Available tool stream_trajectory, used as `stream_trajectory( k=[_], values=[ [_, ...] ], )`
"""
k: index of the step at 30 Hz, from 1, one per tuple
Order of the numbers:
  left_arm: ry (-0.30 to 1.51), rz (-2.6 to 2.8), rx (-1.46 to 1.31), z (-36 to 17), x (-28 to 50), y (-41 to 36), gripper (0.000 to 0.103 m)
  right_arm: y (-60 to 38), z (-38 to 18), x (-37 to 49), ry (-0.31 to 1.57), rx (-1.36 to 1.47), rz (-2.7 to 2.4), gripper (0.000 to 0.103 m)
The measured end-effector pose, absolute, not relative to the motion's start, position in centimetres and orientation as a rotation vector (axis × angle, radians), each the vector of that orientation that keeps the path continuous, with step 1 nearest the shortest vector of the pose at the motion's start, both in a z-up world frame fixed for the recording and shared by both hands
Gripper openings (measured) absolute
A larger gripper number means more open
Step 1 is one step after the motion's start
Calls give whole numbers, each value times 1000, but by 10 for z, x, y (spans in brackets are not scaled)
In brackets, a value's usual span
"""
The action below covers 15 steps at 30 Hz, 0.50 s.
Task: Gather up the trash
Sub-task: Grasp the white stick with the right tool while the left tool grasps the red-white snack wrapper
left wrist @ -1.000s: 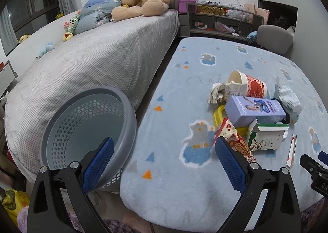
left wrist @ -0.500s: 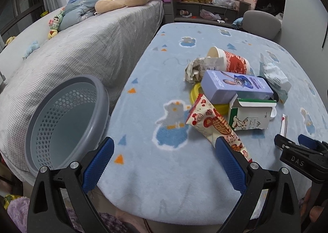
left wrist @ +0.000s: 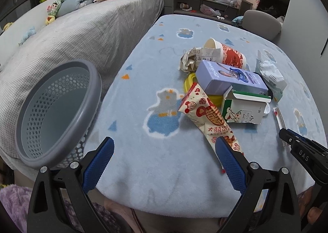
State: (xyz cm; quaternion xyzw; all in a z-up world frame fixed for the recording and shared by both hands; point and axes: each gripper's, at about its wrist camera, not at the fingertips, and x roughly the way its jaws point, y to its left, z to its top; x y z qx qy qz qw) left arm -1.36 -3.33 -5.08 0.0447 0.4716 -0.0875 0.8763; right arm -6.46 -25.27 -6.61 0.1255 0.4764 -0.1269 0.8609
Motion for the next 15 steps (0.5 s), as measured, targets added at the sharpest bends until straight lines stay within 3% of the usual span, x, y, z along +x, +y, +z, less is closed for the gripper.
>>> stream_trajectory(
  k=[15],
  values=[
    [984,-192,78,-60,-12,-77,94,-270,-48,-78,938,357,-206,16]
  ],
)
